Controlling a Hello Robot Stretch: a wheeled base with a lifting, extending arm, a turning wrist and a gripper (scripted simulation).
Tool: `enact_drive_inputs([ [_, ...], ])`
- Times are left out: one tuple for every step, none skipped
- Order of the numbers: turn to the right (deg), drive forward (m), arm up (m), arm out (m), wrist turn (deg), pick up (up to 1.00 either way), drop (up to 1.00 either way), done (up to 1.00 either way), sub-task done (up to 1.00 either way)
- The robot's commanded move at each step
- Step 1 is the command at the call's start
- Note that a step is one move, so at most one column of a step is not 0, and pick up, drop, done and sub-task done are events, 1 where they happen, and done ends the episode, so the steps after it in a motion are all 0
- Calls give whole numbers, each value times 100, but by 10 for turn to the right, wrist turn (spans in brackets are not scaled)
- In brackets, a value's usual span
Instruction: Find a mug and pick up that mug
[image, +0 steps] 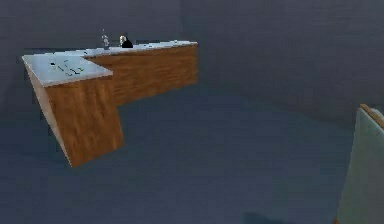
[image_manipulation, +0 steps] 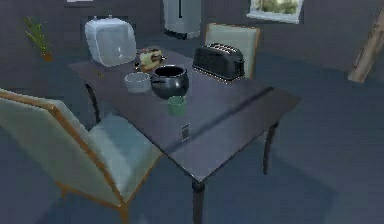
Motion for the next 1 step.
enact_drive_inputs([
  [450, 0, 0, 0, 0, 0, 0, 0, 0],
])
